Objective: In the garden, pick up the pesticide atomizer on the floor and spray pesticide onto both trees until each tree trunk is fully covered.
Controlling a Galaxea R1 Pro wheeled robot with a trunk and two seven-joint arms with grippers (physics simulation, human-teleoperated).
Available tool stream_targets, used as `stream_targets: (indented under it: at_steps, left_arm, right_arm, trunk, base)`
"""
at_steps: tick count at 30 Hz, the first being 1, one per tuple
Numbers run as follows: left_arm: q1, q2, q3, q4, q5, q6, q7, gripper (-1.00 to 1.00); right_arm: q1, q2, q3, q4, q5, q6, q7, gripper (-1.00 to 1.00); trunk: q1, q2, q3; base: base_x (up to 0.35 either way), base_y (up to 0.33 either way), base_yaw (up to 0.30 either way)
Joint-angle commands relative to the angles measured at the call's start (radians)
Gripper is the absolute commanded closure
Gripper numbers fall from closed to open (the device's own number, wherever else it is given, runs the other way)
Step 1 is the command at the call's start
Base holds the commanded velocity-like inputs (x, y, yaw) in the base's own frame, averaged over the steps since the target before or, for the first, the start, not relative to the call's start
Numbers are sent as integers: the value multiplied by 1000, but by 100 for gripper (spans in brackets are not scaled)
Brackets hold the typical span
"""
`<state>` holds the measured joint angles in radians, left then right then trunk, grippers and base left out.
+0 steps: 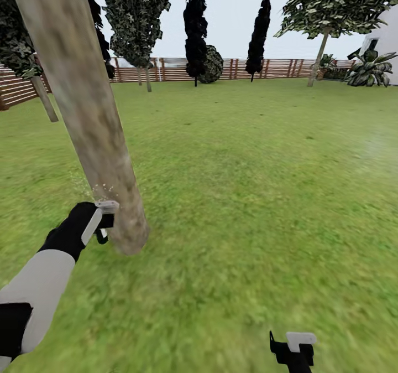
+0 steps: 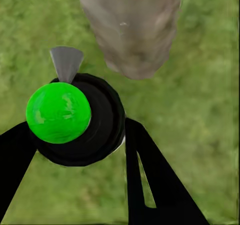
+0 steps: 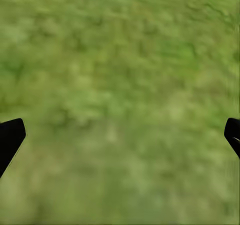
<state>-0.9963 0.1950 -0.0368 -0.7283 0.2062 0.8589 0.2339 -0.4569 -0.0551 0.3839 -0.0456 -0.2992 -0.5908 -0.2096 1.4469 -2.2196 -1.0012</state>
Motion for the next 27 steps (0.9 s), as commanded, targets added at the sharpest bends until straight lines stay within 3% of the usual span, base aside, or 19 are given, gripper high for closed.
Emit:
stream_targets:
  at_steps: [1,2,3,7,12,15,20,23,27]
  left_arm:
    - [0,1,-61,-1,-3,22,-42,100]
    - [0,1,-118,-3,-3,36,-103,100]
    - [1,3,-135,-4,-6,41,-125,100]
    - [3,10,-141,5,-7,41,-130,100]
    - [24,13,-141,6,-6,31,-121,100]
    - [108,13,-140,7,-1,24,-119,100]
    - [141,15,-124,76,2,-3,-118,100]
    - [153,15,-119,95,0,-87,-112,100]
    - [182,14,-83,85,0,-124,-104,100]
  right_arm:
    - [0,0,9,0,-5,-1,-5,-100]
    - [0,0,9,0,-6,-1,-5,-100]
    - [0,0,9,0,-6,-1,-5,-100]
    - [0,-2,9,0,-5,-1,-7,-100]
    - [0,-2,9,0,-5,0,-6,-100]
    - [0,0,9,0,-5,-1,-5,-100]
    - [0,0,9,-1,-5,0,-5,-100]
    - [0,0,9,-1,-6,-1,-5,-100]
    - [0,-2,9,0,-5,-1,-7,-100]
  trunk:
    - [0,0,-1]
    - [0,0,-1]
    - [0,0,-1]
    - [0,0,-1]
    - [0,0,-1]
    - [0,0,-1]
    - [0,0,-1]
    - [0,0,-1]
    - [0,0,-1]
  base:
    - [0,0,49]
    - [0,0,16]
    - [0,0,5]
    - [0,-30,1]
    - [0,-246,0]
    - [17,-270,0]
    - [85,-271,196]
    - [121,-271,228]
    - [151,-263,34]
